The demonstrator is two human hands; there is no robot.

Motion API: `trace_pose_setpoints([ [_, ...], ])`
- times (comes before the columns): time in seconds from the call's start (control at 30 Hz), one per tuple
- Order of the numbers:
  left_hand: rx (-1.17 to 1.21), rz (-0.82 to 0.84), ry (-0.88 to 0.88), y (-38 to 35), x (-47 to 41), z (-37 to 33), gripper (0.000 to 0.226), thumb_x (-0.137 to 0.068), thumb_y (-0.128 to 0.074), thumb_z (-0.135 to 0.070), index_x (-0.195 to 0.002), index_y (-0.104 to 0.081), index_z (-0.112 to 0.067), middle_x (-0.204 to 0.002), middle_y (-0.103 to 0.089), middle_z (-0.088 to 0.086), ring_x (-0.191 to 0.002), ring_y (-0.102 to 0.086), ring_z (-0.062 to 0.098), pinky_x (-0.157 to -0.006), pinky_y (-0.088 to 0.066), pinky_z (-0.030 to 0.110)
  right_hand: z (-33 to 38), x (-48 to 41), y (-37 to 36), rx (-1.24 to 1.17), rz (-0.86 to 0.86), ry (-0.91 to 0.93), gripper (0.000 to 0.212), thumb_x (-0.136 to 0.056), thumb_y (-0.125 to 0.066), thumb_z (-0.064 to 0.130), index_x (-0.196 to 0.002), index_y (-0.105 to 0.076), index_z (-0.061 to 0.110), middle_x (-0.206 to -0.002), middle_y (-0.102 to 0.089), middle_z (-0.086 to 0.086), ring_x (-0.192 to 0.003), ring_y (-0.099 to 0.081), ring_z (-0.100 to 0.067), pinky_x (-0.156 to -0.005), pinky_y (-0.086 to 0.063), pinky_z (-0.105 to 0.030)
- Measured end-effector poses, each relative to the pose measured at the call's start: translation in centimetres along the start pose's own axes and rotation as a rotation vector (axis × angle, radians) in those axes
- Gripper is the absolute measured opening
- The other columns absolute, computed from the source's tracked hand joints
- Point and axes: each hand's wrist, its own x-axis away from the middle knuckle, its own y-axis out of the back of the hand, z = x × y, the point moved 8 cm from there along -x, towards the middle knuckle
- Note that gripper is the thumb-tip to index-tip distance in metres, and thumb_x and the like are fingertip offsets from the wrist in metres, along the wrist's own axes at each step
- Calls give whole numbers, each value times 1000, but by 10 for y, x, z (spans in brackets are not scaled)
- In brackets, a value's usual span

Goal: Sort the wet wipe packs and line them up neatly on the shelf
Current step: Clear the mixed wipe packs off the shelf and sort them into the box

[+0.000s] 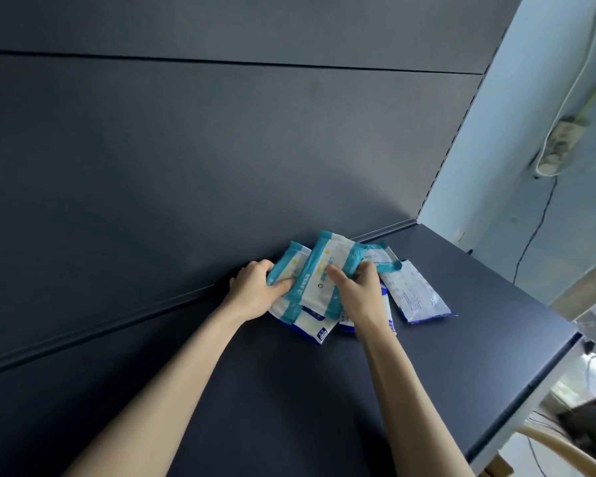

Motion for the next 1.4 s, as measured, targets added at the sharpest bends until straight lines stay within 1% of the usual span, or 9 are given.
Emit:
trace_pose_setpoints([
  [0.07, 215, 36, 10, -1, 4, -1, 27, -84, -69, -33, -95, -56, -12, -105, -64, 9, -91, -64, 22, -76, -53, 37, 0, -1, -2, -47, 10, -7, 34, -87, -68, 21, -109, -45, 8, -103, -66, -7, -90, -68, -21, -80, -57, -44],
  [0.2, 438, 104, 79, -3, 9, -1, 26, -90, -63, -26, -105, -50, -9, -107, -65, 9, -96, -64, 21, -85, -52, 39, -2, -6, 0, -116, 25, -66, 33, -85, -70, 18, -108, -49, 7, -102, -68, -11, -86, -70, -23, -80, -57, -46],
  [0.4, 721, 131, 119, -2, 17, -3, 26, -91, -61, -19, -114, -54, -9, -110, -67, 8, -93, -67, 14, -75, -55, 25, -1, -1, -2, -261, 104, -99, 24, -87, -66, 10, -104, -49, 9, -98, -68, -8, -78, -70, -21, -67, -59, -38],
  [0.57, 781, 156, 66, 4, 29, -13, 20, -90, -62, -19, -109, -65, -11, -102, -73, 4, -96, -69, 20, -78, -56, 31, 12, 11, -11, -363, 213, -28, 27, -86, -65, 6, -111, -53, 4, -103, -69, -12, -83, -70, -25, -71, -58, -41],
  [0.7, 829, 154, 63, 7, 38, -17, 23, -91, -61, -22, -111, -65, -14, -105, -72, 3, -96, -69, 18, -79, -56, 33, 16, 19, -25, -416, 364, -33, 23, -89, -59, 3, -111, -60, -2, -106, -71, -16, -94, -69, -32, -84, -55, -47],
  [0.83, 760, 121, 96, 5, 44, -12, 24, -92, -60, -28, -115, -63, -19, -109, -71, 2, -100, -68, 16, -87, -55, 38, 7, 26, -33, -338, 354, -76, 17, -91, -57, 2, -107, -61, -1, -100, -73, -13, -92, -70, -31, -83, -56, -45],
  [1.03, 805, 70, 163, 14, 52, -7, 20, -95, -55, -28, -112, -61, -20, -107, -71, 2, -97, -68, 17, -83, -56, 37, 10, 31, -40, -504, 373, -124, 22, -94, -54, 4, -115, -58, 8, -107, -71, -12, -95, -69, -28, -80, -57, -45],
  [1.23, 959, -171, 124, 47, 81, -5, 15, -91, -60, -22, -105, -64, -16, -100, -73, 1, -93, -70, 16, -75, -56, 31, 26, 50, -36, -551, 431, -47, 21, -90, -54, -3, -110, -60, 2, -103, -72, -13, -88, -70, -28, -78, -57, -44],
  [1.4, 926, -269, 34, 79, 125, -23, 32, -84, -67, -16, -115, -57, -9, -107, -70, 7, -97, -69, 21, -81, -56, 38, 45, 93, -26, -595, 464, 8, 25, -90, -56, -1, -114, -59, 2, -104, -71, -12, -87, -70, -26, -77, -58, -44],
])
